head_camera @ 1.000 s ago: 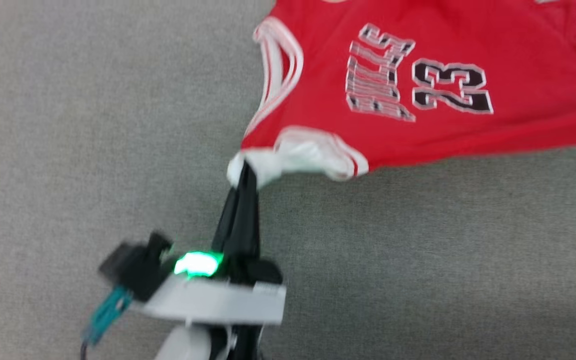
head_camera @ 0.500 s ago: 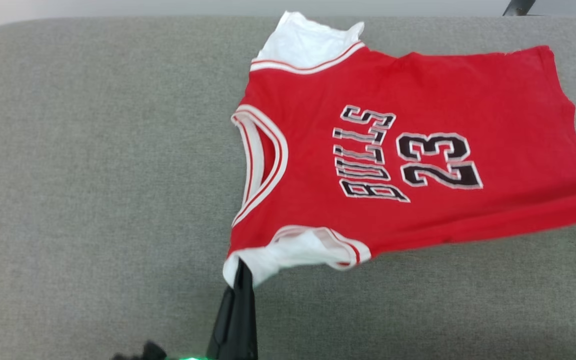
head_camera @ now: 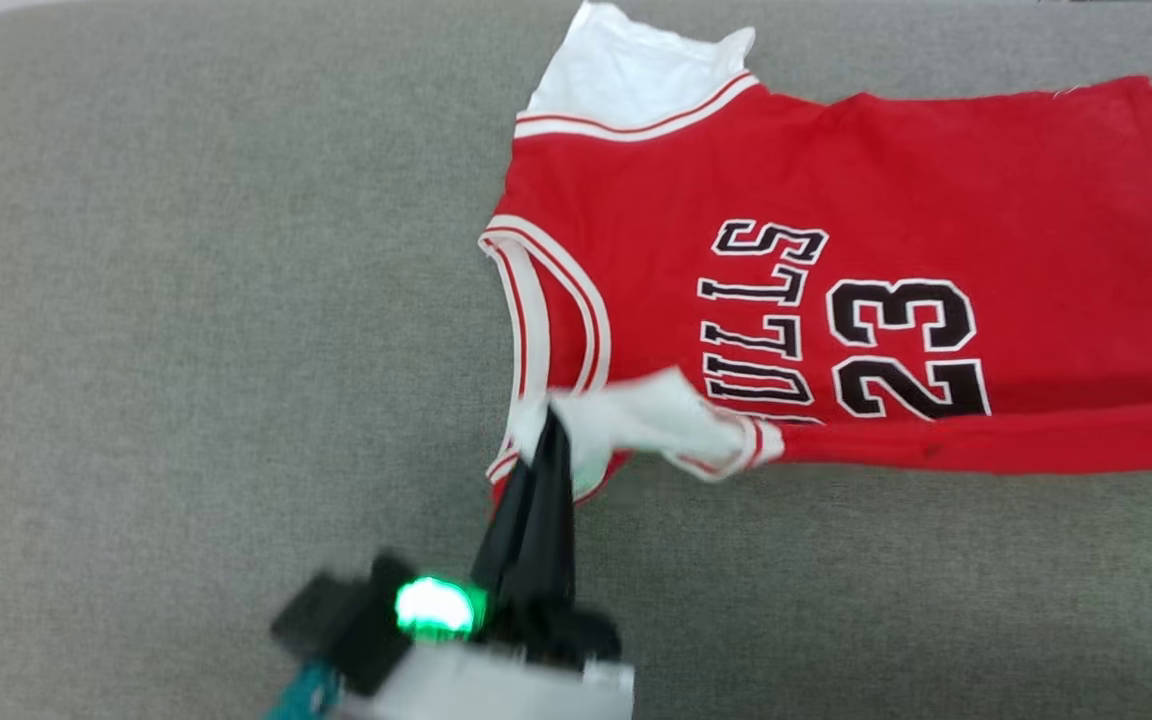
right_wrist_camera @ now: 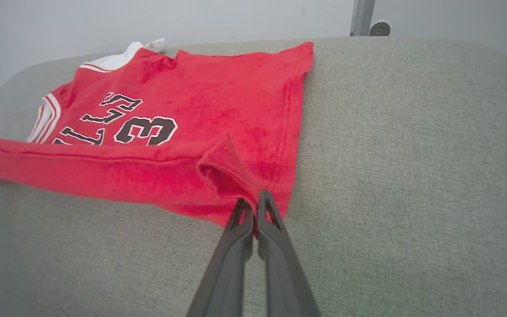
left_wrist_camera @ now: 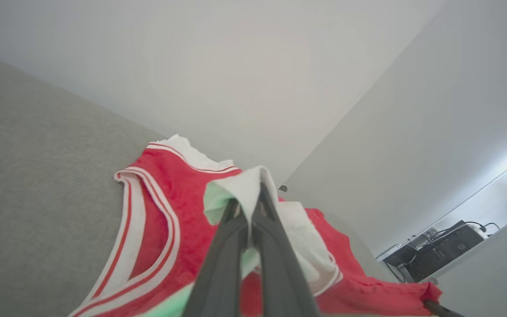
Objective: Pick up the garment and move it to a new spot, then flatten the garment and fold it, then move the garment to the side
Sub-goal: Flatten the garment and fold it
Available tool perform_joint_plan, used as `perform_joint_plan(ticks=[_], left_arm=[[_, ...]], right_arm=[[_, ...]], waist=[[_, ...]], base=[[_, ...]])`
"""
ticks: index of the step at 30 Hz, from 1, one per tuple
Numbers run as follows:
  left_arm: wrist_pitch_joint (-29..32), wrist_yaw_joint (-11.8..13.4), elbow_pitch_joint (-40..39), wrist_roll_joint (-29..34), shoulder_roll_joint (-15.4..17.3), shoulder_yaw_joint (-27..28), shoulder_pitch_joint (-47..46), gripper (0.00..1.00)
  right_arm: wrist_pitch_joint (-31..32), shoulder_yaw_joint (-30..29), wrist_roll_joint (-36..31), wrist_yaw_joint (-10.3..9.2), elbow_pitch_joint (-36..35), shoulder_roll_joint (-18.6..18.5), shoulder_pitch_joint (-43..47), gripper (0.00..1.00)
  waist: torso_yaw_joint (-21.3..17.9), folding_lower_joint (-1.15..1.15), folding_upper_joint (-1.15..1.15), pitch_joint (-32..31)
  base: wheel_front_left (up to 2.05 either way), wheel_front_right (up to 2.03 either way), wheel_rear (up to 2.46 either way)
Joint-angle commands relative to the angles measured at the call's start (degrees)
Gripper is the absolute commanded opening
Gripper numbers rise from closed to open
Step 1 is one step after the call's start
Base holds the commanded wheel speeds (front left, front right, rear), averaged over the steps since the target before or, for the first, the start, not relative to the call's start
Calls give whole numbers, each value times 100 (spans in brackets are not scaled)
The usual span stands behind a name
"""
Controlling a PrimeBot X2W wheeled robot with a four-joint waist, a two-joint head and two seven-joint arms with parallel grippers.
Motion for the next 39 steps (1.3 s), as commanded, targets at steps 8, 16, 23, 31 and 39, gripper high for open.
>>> perform_joint_plan(ticks=[8, 16, 23, 31, 39], left_arm=[[1, 181, 1299, -383, 13, -79, -1643, 0], [0, 451, 2517, -714, 13, -268, -2557, 0], [1, 786, 3286, -545, 8, -408, -2828, 0], [20, 1004, 3698, -513, 15, -679, -2913, 0], [21, 1014, 3828, -398, 19, -735, -2878, 100]], right_arm=[[245, 159, 91, -6, 347, 103, -764, 0], [671, 534, 69, -6, 853, 262, -1553, 0], [671, 903, 23, -6, 1160, 443, -2043, 0], [588, 1453, -71, -7, 1479, 618, -2456, 0], [344, 1817, -24, -6, 1520, 631, -2737, 90]], waist=[[70, 0, 0, 395], [152, 0, 0, 769], [119, 0, 0, 997], [132, 0, 0, 1085], [168, 0, 0, 935]], base=[[0, 0, 0], [0, 0, 0], [0, 0, 0], [0, 0, 0], [0, 0, 0]])
